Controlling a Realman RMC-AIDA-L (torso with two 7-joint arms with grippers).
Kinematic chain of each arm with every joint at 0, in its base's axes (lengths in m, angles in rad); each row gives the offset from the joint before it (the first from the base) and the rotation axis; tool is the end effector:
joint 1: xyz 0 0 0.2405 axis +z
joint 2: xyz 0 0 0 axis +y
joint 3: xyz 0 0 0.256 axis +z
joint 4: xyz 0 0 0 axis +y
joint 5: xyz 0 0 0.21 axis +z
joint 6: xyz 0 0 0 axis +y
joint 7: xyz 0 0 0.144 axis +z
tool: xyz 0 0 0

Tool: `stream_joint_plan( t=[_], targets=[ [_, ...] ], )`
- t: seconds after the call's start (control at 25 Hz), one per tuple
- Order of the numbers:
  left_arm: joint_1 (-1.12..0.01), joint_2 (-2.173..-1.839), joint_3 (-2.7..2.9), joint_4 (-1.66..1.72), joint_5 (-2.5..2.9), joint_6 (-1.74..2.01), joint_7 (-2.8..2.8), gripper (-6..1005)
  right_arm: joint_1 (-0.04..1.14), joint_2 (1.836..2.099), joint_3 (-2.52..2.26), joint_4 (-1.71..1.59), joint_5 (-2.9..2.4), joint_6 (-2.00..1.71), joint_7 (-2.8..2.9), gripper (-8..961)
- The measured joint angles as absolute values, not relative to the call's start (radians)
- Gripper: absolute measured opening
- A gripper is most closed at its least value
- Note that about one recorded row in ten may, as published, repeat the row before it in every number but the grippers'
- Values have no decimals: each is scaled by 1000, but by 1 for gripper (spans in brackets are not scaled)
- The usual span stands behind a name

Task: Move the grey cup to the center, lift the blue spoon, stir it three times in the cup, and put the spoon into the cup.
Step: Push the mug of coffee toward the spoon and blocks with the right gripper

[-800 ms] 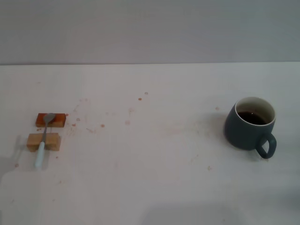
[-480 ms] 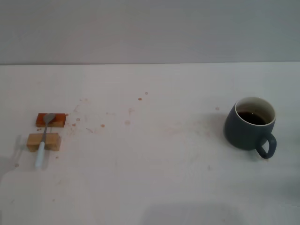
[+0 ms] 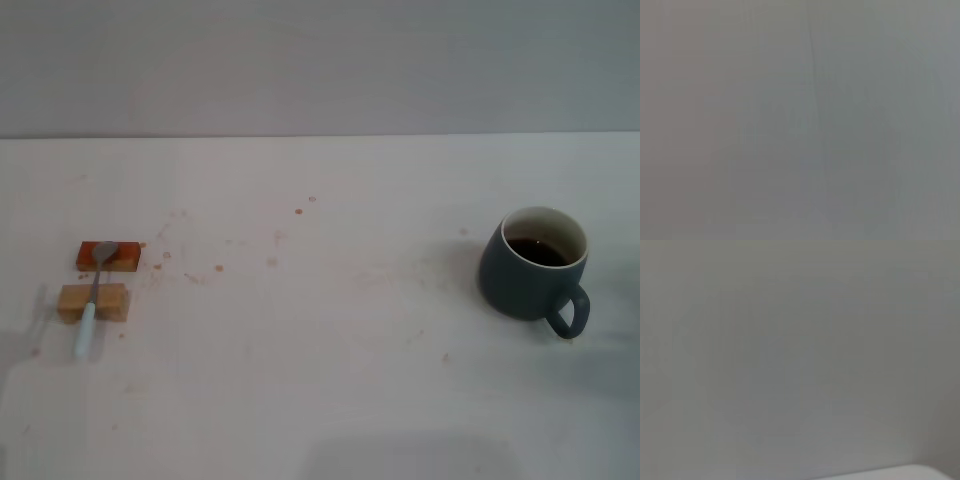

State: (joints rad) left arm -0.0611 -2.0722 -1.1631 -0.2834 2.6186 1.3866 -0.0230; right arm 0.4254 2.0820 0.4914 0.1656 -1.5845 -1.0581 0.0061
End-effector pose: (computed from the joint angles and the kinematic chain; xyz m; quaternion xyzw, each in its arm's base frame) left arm -0.3768 0.2202 0.0179 -0.6329 -0.1946 -0.2661 0.7006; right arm 0.3756 0.3165 -0.0053 -0.6011 0.3360 0.2237 0.6898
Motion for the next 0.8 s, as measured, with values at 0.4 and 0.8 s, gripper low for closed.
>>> stream_joint_plan(
  t=[0.4,0.8],
  targets=[
    [-70,-2072,-1167,-284,2619,1387,-23,844,448,2085,483,212,-1631,-1002,0,-1],
    [-74,-2071,-1167,-284,2619,1387,-23,844,449,2086,459,244,-1683,-998,2,-2]
  ],
)
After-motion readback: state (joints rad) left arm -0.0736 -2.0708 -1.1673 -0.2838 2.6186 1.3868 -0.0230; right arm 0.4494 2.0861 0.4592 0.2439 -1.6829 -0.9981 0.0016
